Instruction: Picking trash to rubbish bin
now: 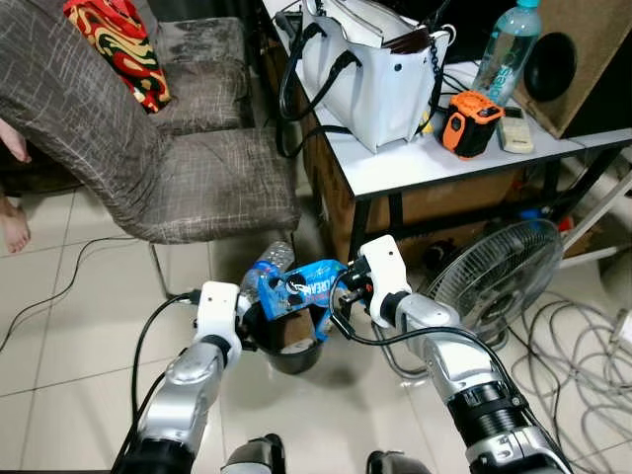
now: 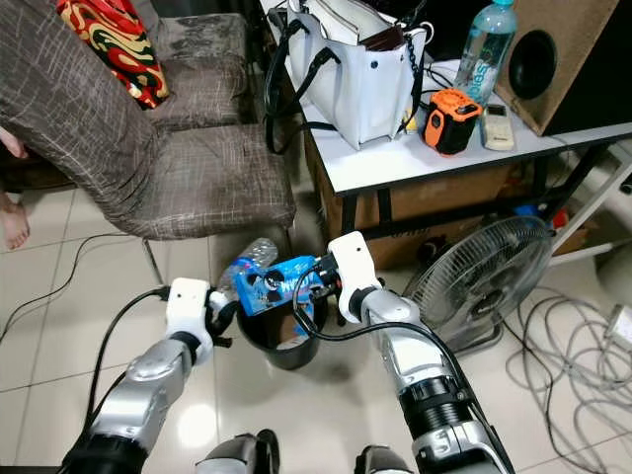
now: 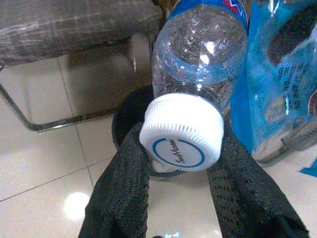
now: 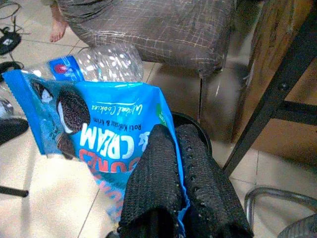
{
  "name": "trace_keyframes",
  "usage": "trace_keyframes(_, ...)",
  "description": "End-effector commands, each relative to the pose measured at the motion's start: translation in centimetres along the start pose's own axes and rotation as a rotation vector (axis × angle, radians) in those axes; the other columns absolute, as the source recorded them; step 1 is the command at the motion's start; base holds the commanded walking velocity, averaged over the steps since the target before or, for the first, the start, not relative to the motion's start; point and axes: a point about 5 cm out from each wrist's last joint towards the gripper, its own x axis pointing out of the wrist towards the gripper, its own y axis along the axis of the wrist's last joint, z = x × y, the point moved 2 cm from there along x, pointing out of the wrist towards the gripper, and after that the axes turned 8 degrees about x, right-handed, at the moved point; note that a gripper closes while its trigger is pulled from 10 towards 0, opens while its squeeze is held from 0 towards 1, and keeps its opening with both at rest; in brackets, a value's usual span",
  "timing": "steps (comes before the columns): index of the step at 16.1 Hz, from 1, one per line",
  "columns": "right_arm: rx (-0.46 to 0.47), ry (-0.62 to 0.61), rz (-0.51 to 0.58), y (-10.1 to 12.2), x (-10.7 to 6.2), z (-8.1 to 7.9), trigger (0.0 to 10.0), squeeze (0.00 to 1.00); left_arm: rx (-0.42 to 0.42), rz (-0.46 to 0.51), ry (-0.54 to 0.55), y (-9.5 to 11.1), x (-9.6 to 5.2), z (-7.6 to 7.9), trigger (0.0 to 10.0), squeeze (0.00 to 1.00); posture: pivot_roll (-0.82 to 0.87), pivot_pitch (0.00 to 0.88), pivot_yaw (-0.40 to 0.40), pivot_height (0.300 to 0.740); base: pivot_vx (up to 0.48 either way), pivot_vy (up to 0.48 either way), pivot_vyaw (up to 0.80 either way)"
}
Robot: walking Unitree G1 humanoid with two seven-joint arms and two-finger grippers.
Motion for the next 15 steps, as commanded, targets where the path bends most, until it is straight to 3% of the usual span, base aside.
trace_keyframes(1,0.032,0.010,0.003,-0.1,-0.3,-1.0,10.0,0.00,0.017,-0.047,-0.031,-1.4,0.1,0.5,10.0,0.00,-0.10,0.220,0.091,0.740,0.000,0.000,0.00)
trace_keyframes(4,0.086,0.022,-0.021,-0.4,-0.8,-1.9,10.0,0.00,0.022,-0.070,-0.051,-2.3,0.3,0.8,10.0,0.00,-0.12,0.244,0.103,0.740,0.000,0.000,0.00)
trace_keyframes(7,0.142,-0.029,-0.165,-4.0,-2.5,-2.1,10.0,0.00,0.045,-0.109,-0.097,-3.9,0.6,2.2,10.0,0.00,-0.14,0.285,0.105,0.740,0.000,0.000,0.00)
trace_keyframes(15,0.144,-0.060,-0.168,-3.6,-3.1,-1.5,10.0,0.00,0.040,-0.116,-0.097,-4.3,1.2,2.5,10.0,0.00,-0.16,0.285,0.101,0.740,0.000,0.000,0.00)
